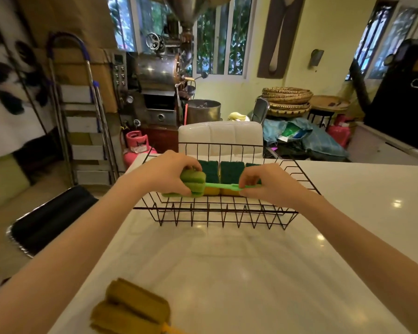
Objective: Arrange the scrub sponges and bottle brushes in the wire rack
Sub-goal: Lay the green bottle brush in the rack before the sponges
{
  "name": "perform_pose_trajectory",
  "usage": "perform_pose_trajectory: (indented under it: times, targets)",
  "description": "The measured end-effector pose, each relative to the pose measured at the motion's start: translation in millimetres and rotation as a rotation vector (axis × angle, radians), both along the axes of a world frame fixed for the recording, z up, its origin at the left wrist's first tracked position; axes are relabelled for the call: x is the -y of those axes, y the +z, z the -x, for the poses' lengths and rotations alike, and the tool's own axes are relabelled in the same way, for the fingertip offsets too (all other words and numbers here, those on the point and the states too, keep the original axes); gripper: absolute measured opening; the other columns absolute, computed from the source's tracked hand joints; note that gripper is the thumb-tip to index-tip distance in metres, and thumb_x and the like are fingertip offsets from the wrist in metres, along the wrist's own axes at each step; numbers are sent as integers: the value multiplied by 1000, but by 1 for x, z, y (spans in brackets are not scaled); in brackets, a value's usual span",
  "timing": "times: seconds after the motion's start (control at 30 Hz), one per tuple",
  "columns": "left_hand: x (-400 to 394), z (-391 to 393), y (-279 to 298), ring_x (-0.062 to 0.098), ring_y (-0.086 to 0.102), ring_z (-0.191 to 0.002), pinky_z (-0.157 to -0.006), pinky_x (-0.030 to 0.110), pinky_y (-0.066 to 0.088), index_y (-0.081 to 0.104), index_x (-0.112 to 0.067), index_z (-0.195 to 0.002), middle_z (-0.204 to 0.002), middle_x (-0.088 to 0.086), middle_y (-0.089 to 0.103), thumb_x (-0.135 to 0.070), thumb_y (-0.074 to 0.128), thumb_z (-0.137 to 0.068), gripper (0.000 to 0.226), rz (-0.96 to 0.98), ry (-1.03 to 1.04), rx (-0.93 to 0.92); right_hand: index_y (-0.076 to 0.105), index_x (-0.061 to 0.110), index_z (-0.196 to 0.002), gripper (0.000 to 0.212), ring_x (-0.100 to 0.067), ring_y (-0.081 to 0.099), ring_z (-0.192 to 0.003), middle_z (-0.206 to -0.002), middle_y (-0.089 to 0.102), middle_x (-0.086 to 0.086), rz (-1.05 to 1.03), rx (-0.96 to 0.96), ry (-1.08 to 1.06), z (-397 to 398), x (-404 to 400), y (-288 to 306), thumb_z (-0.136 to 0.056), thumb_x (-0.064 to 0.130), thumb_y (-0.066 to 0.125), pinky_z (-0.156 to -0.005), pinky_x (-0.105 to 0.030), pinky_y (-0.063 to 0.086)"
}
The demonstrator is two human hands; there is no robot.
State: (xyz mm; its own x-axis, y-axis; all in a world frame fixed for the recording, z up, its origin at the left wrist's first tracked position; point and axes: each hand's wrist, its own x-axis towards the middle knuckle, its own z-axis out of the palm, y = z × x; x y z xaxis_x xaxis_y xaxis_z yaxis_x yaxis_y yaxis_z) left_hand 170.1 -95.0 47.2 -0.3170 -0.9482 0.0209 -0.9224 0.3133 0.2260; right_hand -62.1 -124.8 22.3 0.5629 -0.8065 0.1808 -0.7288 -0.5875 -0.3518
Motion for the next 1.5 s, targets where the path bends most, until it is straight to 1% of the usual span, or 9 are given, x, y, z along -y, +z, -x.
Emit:
perform_pose_trajectory:
  times: [0.17, 0.3, 0.4, 0.6, 0.73, 1.07, 1.17, 1.37, 1.5]
  targets:
    - [11, -6, -13, 17, 50, -103, -91, 35, 47, 49, -25, -124, -120, 1, 57, -32, 71, -72, 57, -38, 36, 123, 65, 20, -91, 10, -7, 55, -76, -75, 54, 16, -102, -115, 32, -18, 18, -2, -81, 23, 65, -63, -15, 41]
    - [17, -9, -21, 19, 49, -107, -90, 35, 46, 48, -27, -126, -116, 0, 55, -38, 71, -72, 59, -50, 51, 236, 65, 14, -99, 15, -11, 56, -84, -92, 61, 4, -206, -201, 56, -28, 28, -9, -85, 17, 61, -77, -22, 46]
    - [20, -9, -26, 18, 47, -103, -86, 35, 47, 47, -27, -126, -101, -2, 46, -42, 70, -72, 61, -44, 58, 309, 64, 11, -104, 18, -12, 54, -89, -108, 64, -5, -236, -246, 60, -33, 31, -15, -87, 15, 57, -82, -22, 43]
    - [26, -3, -33, 15, 41, -91, -73, 30, 43, 48, -27, -126, -104, 1, 44, -45, 68, -72, 61, 8, 61, 387, 59, 10, -113, 27, -25, 58, -104, -116, 63, -11, -305, -317, 34, -36, 33, -17, -94, 23, 44, -93, -35, 45]
    - [29, 2, -36, 17, 45, -92, -68, 29, 38, 48, -22, -124, -110, 3, 50, -40, 69, -72, 59, 23, 55, 435, 59, 12, -114, 28, -25, 57, -105, -116, 63, -10, -318, -319, 30, -35, 31, -17, -95, 24, 42, -95, -36, 45]
    - [26, -1, -36, 15, 43, -89, -74, 29, 42, 46, -17, -116, -113, 4, 53, -34, 70, -73, 52, 16, 69, 345, 53, 13, -124, 33, -25, 52, -113, -125, 58, -8, -325, -341, 41, -35, 19, -10, -95, 21, 40, -100, -34, 37]
    - [19, -4, -37, 19, 49, -98, -83, 33, 47, 46, -17, -120, -115, 5, 53, -39, 65, -77, 52, 6, 72, 316, 52, 17, -124, 32, -23, 51, -114, -126, 56, -6, -300, -282, 54, -32, 14, -5, -94, 22, 42, -100, -35, 39]
    - [3, -12, -32, 22, 50, -112, -91, 36, 43, 40, -23, -132, -124, 6, 52, -37, 53, -86, 49, -16, 96, 166, 49, 18, -125, 32, -15, 52, -104, -125, 57, -5, -226, -83, 103, -41, -10, 3, -93, 20, 46, -94, -31, 44]
    - [-22, -17, -23, 21, 45, -122, -99, 35, 37, 33, -25, -138, -136, 5, 48, -37, 45, -91, 50, 2, 122, 41, 40, 23, -132, 41, -17, 52, -114, -130, 54, -2, -153, 49, 127, -47, -37, 3, -92, 23, 49, -98, -34, 45]
